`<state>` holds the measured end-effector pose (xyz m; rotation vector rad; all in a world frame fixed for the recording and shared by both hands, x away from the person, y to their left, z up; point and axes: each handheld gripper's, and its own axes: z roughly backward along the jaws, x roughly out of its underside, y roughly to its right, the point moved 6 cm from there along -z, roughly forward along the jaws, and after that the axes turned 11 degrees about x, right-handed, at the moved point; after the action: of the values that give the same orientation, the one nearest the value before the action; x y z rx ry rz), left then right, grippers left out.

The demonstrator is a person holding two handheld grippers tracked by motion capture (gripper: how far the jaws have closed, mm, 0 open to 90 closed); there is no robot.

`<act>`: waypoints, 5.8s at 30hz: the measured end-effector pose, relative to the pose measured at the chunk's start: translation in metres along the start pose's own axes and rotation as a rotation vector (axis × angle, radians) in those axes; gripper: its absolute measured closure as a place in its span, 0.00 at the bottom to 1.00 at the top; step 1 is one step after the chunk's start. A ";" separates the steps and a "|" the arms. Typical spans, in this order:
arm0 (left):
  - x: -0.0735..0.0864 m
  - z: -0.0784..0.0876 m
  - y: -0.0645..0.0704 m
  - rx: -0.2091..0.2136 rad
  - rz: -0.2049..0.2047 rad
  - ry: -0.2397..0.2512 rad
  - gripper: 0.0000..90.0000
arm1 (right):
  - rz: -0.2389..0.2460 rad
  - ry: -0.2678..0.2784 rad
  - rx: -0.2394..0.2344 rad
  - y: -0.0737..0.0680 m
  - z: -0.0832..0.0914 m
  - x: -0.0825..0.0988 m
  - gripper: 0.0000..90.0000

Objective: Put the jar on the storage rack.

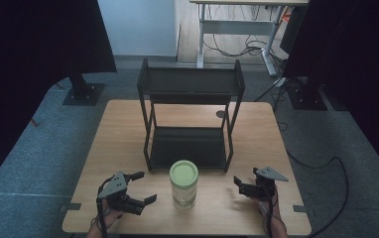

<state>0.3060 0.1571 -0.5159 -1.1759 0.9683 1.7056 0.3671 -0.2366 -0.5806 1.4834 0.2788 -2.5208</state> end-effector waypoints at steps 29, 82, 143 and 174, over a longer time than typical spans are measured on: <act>-0.016 -0.027 0.013 0.050 -0.028 -0.028 0.04 | 0.001 -0.006 -0.012 0.000 0.000 0.000 0.07; -0.029 -0.074 0.022 0.145 -0.066 -0.070 0.03 | 0.031 -0.015 -0.005 -0.003 -0.001 0.001 0.07; -0.032 -0.104 0.028 0.088 -0.105 -0.055 0.12 | 0.041 -0.022 -0.002 -0.004 -0.001 0.001 0.07; -0.038 -0.101 0.025 0.086 -0.082 -0.012 0.12 | 0.046 -0.020 -0.001 -0.004 -0.001 0.001 0.07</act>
<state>0.3229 0.0484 -0.5034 -1.1325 0.9631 1.5897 0.3660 -0.2324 -0.5818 1.4466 0.2400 -2.4975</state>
